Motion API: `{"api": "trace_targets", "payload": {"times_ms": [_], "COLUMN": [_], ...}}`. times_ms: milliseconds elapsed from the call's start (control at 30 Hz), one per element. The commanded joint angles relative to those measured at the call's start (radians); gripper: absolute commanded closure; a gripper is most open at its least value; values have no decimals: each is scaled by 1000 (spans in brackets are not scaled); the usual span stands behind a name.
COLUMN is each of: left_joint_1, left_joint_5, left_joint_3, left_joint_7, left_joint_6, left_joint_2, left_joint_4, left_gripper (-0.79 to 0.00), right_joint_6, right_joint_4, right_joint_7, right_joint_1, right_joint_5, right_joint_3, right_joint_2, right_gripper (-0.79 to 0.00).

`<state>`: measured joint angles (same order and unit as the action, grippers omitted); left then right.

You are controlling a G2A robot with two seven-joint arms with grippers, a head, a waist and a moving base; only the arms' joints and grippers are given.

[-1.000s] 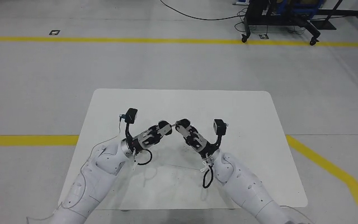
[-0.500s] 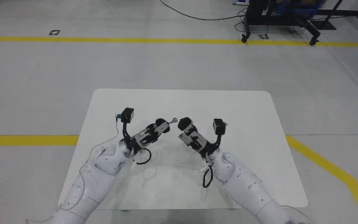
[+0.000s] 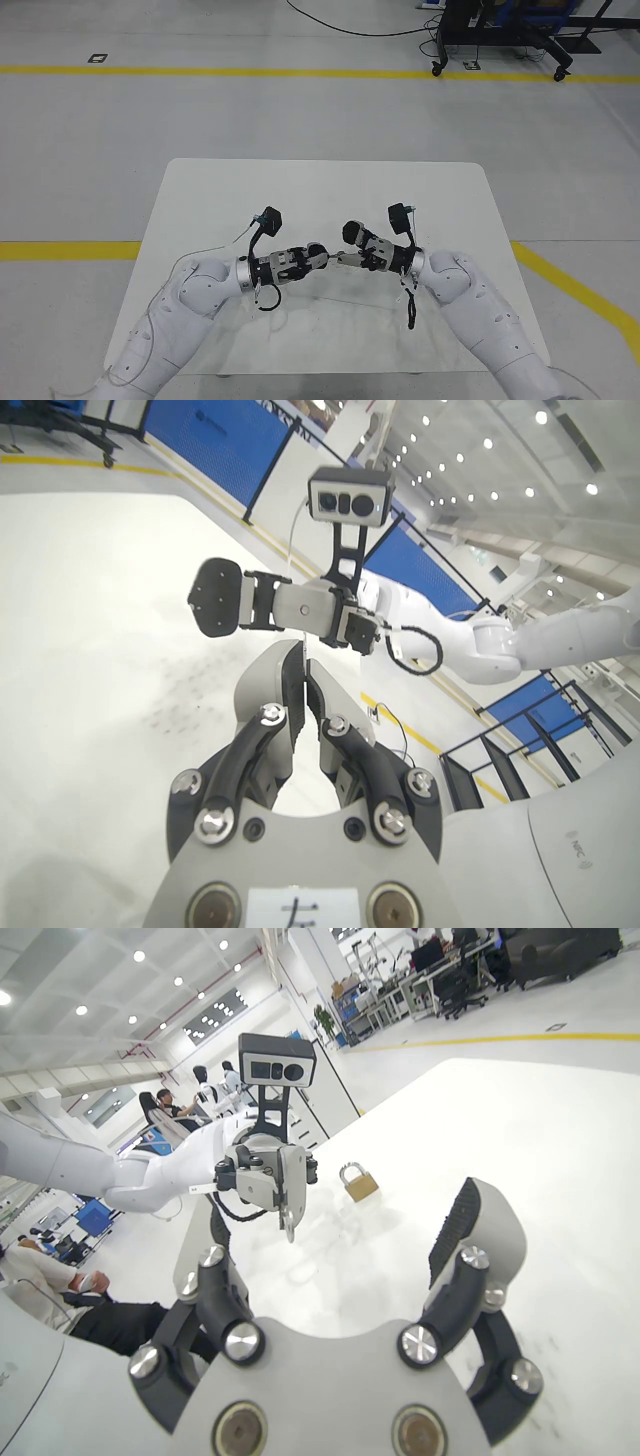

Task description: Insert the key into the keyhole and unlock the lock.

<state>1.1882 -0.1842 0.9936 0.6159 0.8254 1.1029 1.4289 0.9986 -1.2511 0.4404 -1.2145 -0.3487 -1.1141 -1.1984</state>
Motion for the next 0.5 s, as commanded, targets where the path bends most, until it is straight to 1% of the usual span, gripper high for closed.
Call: {"api": "trace_targets", "payload": {"times_ms": [0, 33, 67, 100, 233, 333, 367, 400, 433, 467], "left_joint_1": [-7, -9, -11, -12, -13, -13, -13, -13, -13, -13], "left_joint_5": [8, 9, 10, 10, 4, -1, -3, -4, -5, -6], "left_joint_3": [-5, -7, -7, -7, -6, -7, -7, -7, -7, -7], "left_joint_7": [8, 10, 10, 9, 4, 4, 3, 2, 1, 0], "left_joint_6": [-4, -4, -5, -5, -4, -6, -7, -8, -8, -7], "left_joint_2": [1, 1, 1, 0, -1, -1, -2, -2, -2, -2], "left_joint_4": [-3, -5, -7, -8, -9, -7, -7, -6, -5, -4], "left_gripper": [0, 0, 0, 0, 0, 0, 0, 0, 0, 0], "right_joint_6": [-16, -21, -26, -29, -45, -56, -58, -59, -61, -62], "right_joint_4": [-22, -32, -40, -47, -65, -73, -76, -78, -81, -83], "right_joint_7": [86, 113, 135, 155, 214, 237, 244, 249, 258, 265], "right_joint_1": [-5, -8, -11, -14, -19, -21, -21, -22, -23, -24], "right_joint_5": [57, 79, 99, 118, 166, 184, 188, 194, 197, 204], "right_joint_3": [-5, -5, -6, -6, -8, -8, -8, -7, -5, -4], "right_joint_2": [11, 15, 19, 23, 34, 41, 43, 44, 46, 48], "right_gripper": [-354, -317, -311, -277, -231, -209, -191, -166, -108, -77]}}
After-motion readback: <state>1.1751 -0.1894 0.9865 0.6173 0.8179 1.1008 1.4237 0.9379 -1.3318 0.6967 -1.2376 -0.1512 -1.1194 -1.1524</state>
